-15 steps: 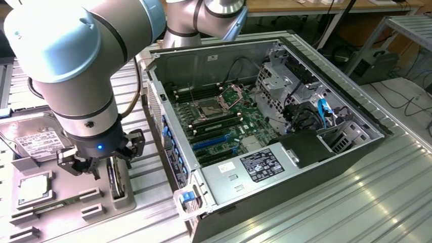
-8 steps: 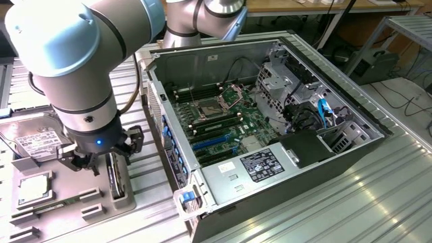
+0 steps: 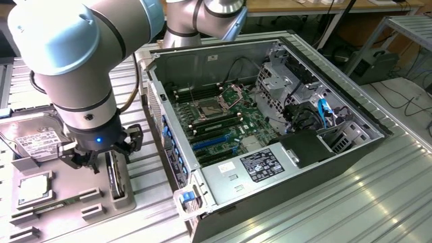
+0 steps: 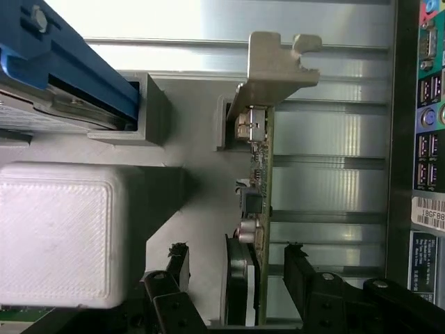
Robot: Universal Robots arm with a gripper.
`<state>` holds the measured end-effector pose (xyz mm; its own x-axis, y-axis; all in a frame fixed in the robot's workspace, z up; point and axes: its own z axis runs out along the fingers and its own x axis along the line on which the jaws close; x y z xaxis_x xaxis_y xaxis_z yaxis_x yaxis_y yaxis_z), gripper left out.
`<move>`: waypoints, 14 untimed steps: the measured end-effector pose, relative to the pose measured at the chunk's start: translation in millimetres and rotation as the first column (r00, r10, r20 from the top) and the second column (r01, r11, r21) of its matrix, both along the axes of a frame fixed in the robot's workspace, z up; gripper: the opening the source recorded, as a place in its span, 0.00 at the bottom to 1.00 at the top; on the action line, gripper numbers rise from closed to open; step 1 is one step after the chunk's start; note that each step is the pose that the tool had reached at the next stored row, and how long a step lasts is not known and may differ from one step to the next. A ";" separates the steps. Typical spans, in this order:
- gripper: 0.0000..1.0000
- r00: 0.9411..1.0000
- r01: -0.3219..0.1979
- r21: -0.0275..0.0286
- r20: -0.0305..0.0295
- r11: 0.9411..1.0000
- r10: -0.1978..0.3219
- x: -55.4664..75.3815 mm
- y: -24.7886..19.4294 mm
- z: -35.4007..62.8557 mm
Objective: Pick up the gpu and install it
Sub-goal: 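Pick up the gpu and move the gpu toward the slot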
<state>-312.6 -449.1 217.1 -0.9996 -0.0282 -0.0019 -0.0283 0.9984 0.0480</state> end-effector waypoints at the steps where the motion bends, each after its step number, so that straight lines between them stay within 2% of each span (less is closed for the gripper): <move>1: 0.66 1.000 0.002 0.000 0.000 1.000 -0.002 0.0 0.5 -0.7; 5: 0.66 1.000 0.009 0.000 0.000 1.000 -0.009 0.1 1.3 -1.6; 6: 0.65 1.000 0.009 0.000 0.000 1.000 -0.009 0.0 1.3 -1.6; 7: 0.58 1.000 0.009 0.000 0.000 1.000 -0.009 0.0 1.4 -1.7; 9: 0.58 1.000 0.009 0.000 0.000 1.000 -0.009 0.0 1.4 -1.7; 10: 0.51 1.000 0.009 0.000 0.000 1.000 -0.009 0.0 1.4 -1.7; 14: 0.50 1.000 0.009 0.000 0.000 1.000 -0.009 0.0 1.4 -1.7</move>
